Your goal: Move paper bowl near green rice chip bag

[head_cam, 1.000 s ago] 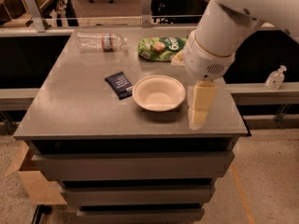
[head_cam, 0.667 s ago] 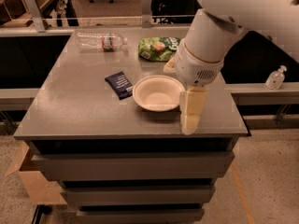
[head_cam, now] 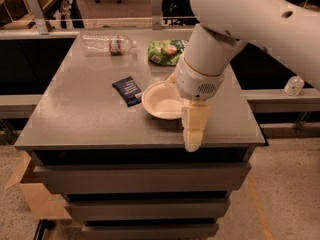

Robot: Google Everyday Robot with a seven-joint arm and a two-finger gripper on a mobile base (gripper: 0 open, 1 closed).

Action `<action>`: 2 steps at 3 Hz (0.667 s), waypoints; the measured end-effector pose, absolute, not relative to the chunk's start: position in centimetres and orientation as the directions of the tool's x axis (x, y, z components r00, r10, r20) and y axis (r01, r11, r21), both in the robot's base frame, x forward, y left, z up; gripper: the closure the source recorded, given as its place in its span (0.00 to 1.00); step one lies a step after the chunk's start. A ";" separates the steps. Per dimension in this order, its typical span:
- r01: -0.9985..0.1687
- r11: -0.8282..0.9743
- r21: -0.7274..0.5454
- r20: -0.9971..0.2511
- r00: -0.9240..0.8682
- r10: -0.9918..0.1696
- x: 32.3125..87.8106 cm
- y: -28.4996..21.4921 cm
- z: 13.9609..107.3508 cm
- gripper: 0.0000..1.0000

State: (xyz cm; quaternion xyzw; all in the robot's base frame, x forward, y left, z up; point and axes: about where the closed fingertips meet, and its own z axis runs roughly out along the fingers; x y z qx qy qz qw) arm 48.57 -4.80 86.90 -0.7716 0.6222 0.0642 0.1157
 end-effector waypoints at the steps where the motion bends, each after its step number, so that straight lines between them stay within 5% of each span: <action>1: -0.976 -0.204 -0.080 -0.259 0.218 -0.941 48.4 -4.2 86.2 0.00; 2: -0.978 -0.198 -0.058 -0.277 0.207 -0.938 48.3 -4.1 85.0 0.00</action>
Offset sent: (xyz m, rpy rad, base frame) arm -0.0043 0.0065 -0.0336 0.0421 0.0853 -0.0070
